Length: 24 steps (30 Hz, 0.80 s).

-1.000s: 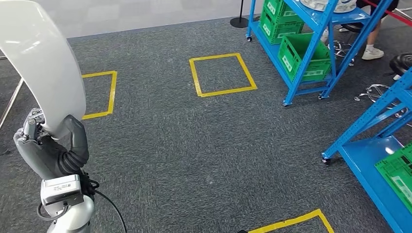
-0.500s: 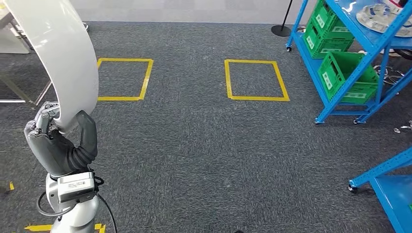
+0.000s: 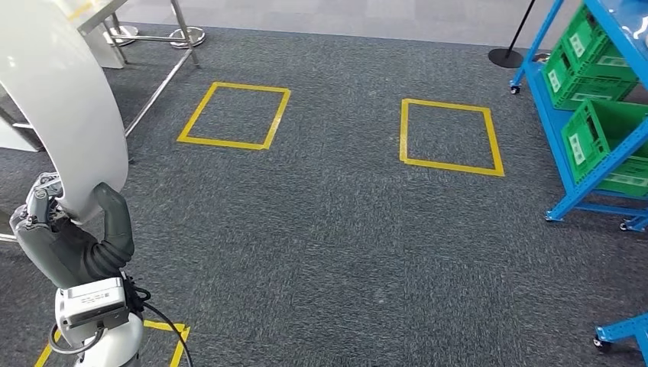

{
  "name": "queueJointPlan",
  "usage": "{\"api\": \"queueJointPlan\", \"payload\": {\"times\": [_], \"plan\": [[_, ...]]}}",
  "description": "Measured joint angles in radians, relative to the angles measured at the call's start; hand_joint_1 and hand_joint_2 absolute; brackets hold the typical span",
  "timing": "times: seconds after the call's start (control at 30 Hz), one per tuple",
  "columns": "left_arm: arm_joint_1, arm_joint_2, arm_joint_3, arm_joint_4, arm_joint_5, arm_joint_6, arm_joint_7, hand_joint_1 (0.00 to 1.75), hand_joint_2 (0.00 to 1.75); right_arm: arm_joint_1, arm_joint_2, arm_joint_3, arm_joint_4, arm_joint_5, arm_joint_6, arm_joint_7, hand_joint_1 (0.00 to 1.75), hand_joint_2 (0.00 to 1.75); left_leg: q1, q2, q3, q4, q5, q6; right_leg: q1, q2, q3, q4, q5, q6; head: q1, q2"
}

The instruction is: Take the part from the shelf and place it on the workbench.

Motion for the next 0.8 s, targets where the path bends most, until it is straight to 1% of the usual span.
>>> {"api": "queueJointPlan", "payload": {"times": [0.03, 0.07, 0.1, 0.13, 0.17, 0.2, 0.23, 0.27, 0.3, 0.33, 0.37, 0.4, 0.43, 0.47, 0.5, 0.53, 0.57, 0.6, 0.63, 0.67, 0.7, 0.73, 0.77, 0.8], "plan": [[0.001, -0.001, 0.002, 0.000, 0.000, 0.000, 0.000, 1.75, 1.75, 0.000, 0.000, 0.001, 0.000, 0.000, -0.001, 0.000, 0.00, 0.00, 0.001, 0.004, 0.006, -0.003, 0.010, -0.001, 0.000, -0.014, 0.000, 0.000, 0.000, 0.000, 0.000, 0.000], [0.002, -0.002, 0.005, -0.001, 0.000, 0.000, 0.000, 1.75, 1.75, -0.001, 0.001, 0.001, 0.000, -0.001, -0.003, 0.000, 0.00, 0.00, 0.001, 0.012, 0.034, -0.049, 0.035, -0.001, 0.000, -0.028, 0.001, 0.000, -0.001, 0.002, 0.000, 0.000], [0.002, -0.005, 0.007, -0.002, 0.000, 0.000, 0.000, 1.75, 1.75, -0.002, 0.001, 0.001, 0.000, -0.002, -0.006, 0.000, 0.00, 0.00, 0.001, 0.032, 0.076, -0.120, 0.067, 0.000, 0.001, -0.041, 0.003, 0.001, -0.003, 0.004, 0.000, 0.000], [0.001, -0.008, 0.009, -0.003, 0.001, 0.000, -0.001, 1.75, 1.75, -0.003, 0.001, 0.002, 0.000, -0.003, -0.009, 0.000, 0.00, 0.00, -0.002, 0.056, 0.117, -0.192, 0.089, 0.003, 0.003, -0.053, 0.005, 0.002, -0.005, 0.008, -0.001, 0.000], [0.000, -0.011, 0.011, -0.005, 0.002, 0.000, -0.001, 1.75, 1.75, -0.003, 0.001, 0.002, 0.000, -0.004, -0.012, 0.000, 0.00, 0.00, -0.004, 0.074, 0.148, -0.247, 0.104, 0.010, 0.006, -0.063, 0.007, 0.004, -0.008, 0.013, 0.000, 0.000], [0.000, -0.013, 0.013, -0.007, 0.003, 0.000, -0.001, 1.75, 1.75, -0.004, 0.000, 0.002, 0.000, -0.004, -0.014, 0.000, 0.00, 0.00, -0.006, 0.084, 0.162, -0.275, 0.108, 0.016, 0.009, -0.073, 0.009, 0.005, -0.009, 0.018, 0.001, 0.000], [0.000, -0.015, 0.016, -0.008, 0.003, 0.000, -0.001, 1.75, 1.75, -0.006, 0.000, 0.002, 0.000, -0.004, -0.015, 0.000, 0.00, 0.00, -0.009, 0.078, 0.163, -0.283, 0.107, 0.023, 0.011, -0.083, 0.010, 0.005, -0.011, 0.023, 0.002, 0.000], [0.002, -0.016, 0.020, -0.009, 0.005, 0.000, -0.001, 1.75, 1.75, -0.009, -0.001, 0.003, 0.000, -0.003, -0.015, 0.000, 0.00, 0.00, -0.009, 0.064, 0.162, -0.284, 0.110, 0.031, 0.011, -0.094, 0.012, 0.004, -0.011, 0.028, 0.003, 0.000], [0.004, -0.017, 0.026, -0.011, 0.009, 0.000, -0.002, 1.75, 1.75, -0.012, -0.002, 0.005, 0.000, -0.002, -0.015, 0.000, 0.00, 0.00, -0.008, 0.051, 0.161, -0.286, 0.112, 0.037, 0.008, -0.093, 0.015, 0.006, -0.015, 0.034, 0.003, 0.000], [0.006, -0.017, 0.031, -0.012, 0.017, 0.001, -0.004, 1.75, 1.75, -0.015, -0.003, 0.008, 0.000, 0.000, -0.015, -0.001, 0.00, 0.00, -0.006, 0.039, 0.162, -0.289, 0.115, 0.043, 0.005, -0.072, 0.012, 0.019, -0.025, 0.041, 0.004, 0.000], [0.007, -0.017, 0.037, -0.014, 0.029, 0.002, -0.008, 1.75, 1.75, -0.016, -0.005, 0.012, 0.000, 0.002, -0.014, -0.006, 0.00, 0.00, -0.002, 0.028, 0.163, -0.292, 0.119, 0.049, 0.002, -0.040, -0.001, 0.051, -0.047, 0.047, 0.005, 0.000], [0.008, -0.018, 0.041, -0.014, 0.044, 0.002, -0.012, 1.75, 1.75, -0.015, -0.007, 0.015, 0.000, 0.003, -0.012, -0.013, 0.00, 0.00, 0.000, 0.016, 0.163, -0.293, 0.121, 0.053, -0.001, -0.002, -0.025, 0.106, -0.076, 0.052, 0.007, 0.000], [0.009, -0.017, 0.045, -0.012, 0.059, 0.002, -0.016, 1.75, 1.75, -0.013, -0.009, 0.017, 0.000, 0.004, -0.010, -0.020, 0.00, 0.00, 0.002, 0.002, 0.161, -0.292, 0.123, 0.056, -0.003, 0.026, -0.058, 0.174, -0.109, 0.055, 0.008, 0.000], [0.011, -0.016, 0.048, -0.009, 0.076, 0.001, -0.018, 1.75, 1.75, -0.010, -0.011, 0.020, 0.001, 0.005, -0.007, -0.024, 0.00, 0.00, 0.002, -0.013, 0.160, -0.292, 0.124, 0.057, -0.004, 0.039, -0.092, 0.241, -0.135, 0.057, 0.009, 0.000], [0.012, -0.014, 0.050, -0.005, 0.091, 0.001, -0.019, 1.75, 1.75, -0.009, -0.013, 0.022, 0.001, 0.004, -0.006, -0.023, 0.00, 0.00, 0.002, -0.028, 0.159, -0.291, 0.124, 0.057, -0.004, 0.044, -0.117, 0.284, -0.144, 0.057, 0.010, 0.000], [0.012, -0.011, 0.052, -0.002, 0.103, 0.000, -0.020, 1.75, 1.75, -0.008, -0.015, 0.024, 0.001, 0.003, -0.007, -0.018, 0.00, 0.00, 0.002, -0.044, 0.158, -0.289, 0.125, 0.057, -0.005, 0.046, -0.124, 0.291, -0.132, 0.057, 0.010, 0.000], [0.012, -0.008, 0.053, 0.001, 0.114, 0.001, -0.020, 1.75, 1.75, -0.009, -0.017, 0.026, 0.001, 0.002, -0.009, -0.013, 0.00, 0.00, 0.003, -0.060, 0.158, -0.288, 0.125, 0.056, -0.006, 0.049, -0.111, 0.256, -0.103, 0.056, 0.010, 0.000], [0.012, -0.006, 0.053, 0.003, 0.121, 0.002, -0.021, 1.75, 1.75, -0.009, -0.019, 0.026, 0.001, 0.001, -0.012, -0.010, 0.00, 0.00, 0.004, -0.075, 0.158, -0.286, 0.125, 0.054, -0.008, 0.061, -0.082, 0.190, -0.063, 0.054, 0.010, 0.000], [0.011, -0.004, 0.053, 0.005, 0.127, 0.002, -0.022, 1.75, 1.75, -0.009, -0.021, 0.027, 0.001, -0.001, -0.015, -0.009, 0.00, 0.00, 0.004, -0.089, 0.157, -0.283, 0.125, 0.050, -0.010, 0.086, -0.050, 0.117, -0.033, 0.052, 0.010, 0.000], [0.011, -0.003, 0.053, 0.007, 0.131, 0.003, -0.022, 1.75, 1.75, -0.010, -0.022, 0.027, 0.001, -0.003, -0.017, -0.009, 0.00, 0.00, 0.004, -0.103, 0.154, -0.281, 0.125, 0.044, -0.012, 0.106, -0.024, 0.059, -0.012, 0.051, 0.010, 0.000], [0.010, -0.002, 0.053, 0.009, 0.135, 0.004, -0.022, 1.75, 1.75, -0.010, -0.023, 0.027, 0.001, -0.005, -0.017, -0.011, 0.00, 0.00, 0.004, -0.115, 0.151, -0.280, 0.126, 0.037, -0.011, 0.122, -0.009, 0.025, -0.004, 0.050, 0.009, 0.000], [0.010, -0.001, 0.053, 0.011, 0.137, 0.005, -0.022, 1.75, 1.75, -0.010, -0.024, 0.027, 0.002, -0.007, -0.017, -0.012, 0.00, 0.00, 0.005, -0.127, 0.147, -0.281, 0.128, 0.030, -0.010, 0.126, -0.005, 0.013, -0.005, 0.047, 0.009, 0.000], [0.010, 0.001, 0.053, 0.013, 0.139, 0.006, -0.022, 1.75, 1.75, -0.011, -0.024, 0.027, 0.002, -0.008, -0.017, -0.012, 0.00, 0.00, 0.007, -0.138, 0.142, -0.284, 0.131, 0.022, -0.008, 0.114, -0.005, 0.011, -0.002, 0.043, 0.009, 0.000], [0.011, 0.004, 0.053, 0.015, 0.141, 0.006, -0.022, 1.75, 1.75, -0.012, -0.025, 0.027, 0.002, -0.009, -0.016, -0.009, 0.00, 0.00, 0.008, -0.139, 0.139, -0.285, 0.132, 0.016, -0.008, 0.101, -0.004, 0.007, 0.001, 0.036, 0.009, 0.000]]}}
